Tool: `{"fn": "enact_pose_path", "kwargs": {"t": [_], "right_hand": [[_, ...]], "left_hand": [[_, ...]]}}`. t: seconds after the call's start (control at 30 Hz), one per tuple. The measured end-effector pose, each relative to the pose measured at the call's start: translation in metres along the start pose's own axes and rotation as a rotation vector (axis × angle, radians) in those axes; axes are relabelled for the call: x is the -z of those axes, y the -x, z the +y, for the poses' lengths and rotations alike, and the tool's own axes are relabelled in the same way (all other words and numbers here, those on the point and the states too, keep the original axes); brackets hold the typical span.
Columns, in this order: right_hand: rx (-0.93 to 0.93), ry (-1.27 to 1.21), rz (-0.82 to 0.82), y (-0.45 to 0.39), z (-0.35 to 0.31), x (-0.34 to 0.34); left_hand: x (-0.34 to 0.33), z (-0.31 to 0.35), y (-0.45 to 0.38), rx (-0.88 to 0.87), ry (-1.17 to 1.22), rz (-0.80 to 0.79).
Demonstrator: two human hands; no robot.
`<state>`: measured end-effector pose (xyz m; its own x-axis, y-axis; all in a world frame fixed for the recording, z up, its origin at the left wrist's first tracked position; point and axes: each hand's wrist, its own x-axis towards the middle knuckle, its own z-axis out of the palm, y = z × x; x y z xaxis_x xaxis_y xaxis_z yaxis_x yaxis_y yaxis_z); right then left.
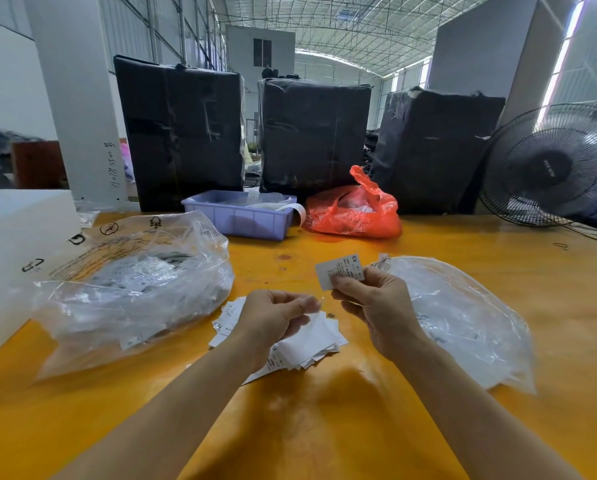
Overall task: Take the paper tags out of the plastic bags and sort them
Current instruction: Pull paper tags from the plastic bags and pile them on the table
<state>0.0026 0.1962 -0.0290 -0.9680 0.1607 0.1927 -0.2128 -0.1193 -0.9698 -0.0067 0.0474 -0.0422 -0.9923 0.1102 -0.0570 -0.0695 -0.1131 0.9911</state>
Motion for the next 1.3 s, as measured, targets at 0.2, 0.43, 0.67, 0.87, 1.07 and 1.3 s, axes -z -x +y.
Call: {"fn": "enact_pose_path", "kwargs": {"t": [0.2, 0.43, 0.67, 0.87, 1.07, 1.3], "right_hand": [[0.080, 0.125, -0.025, 0.001, 0.004, -0.001], [0.065, 0.151, -0.035, -0.001, 0.005, -0.001], [0.031, 0.061, 0.008, -0.004, 0.005, 0.000], [0.110, 0.048, 0.013, -0.009, -0.001, 0.010], [0.273, 0.325, -0.097, -0.007, -0.002, 0.013], [0.290, 0.345, -0.124, -0.006, -0.001, 0.013]], "left_hand": [[-0.001, 0.002, 0.001, 0.002, -0.028, -0.030], [-0.001, 0.005, 0.002, 0.038, 0.032, -0.041], [0.002, 0.005, 0.001, 0.030, 0.039, -0.023], [0.004, 0.005, 0.000, -0.003, 0.017, -0.003], [0.006, 0.006, 0.000, -0.033, -0.028, -0.001], [0.005, 0.006, 0.001, -0.041, -0.057, -0.013]]}}
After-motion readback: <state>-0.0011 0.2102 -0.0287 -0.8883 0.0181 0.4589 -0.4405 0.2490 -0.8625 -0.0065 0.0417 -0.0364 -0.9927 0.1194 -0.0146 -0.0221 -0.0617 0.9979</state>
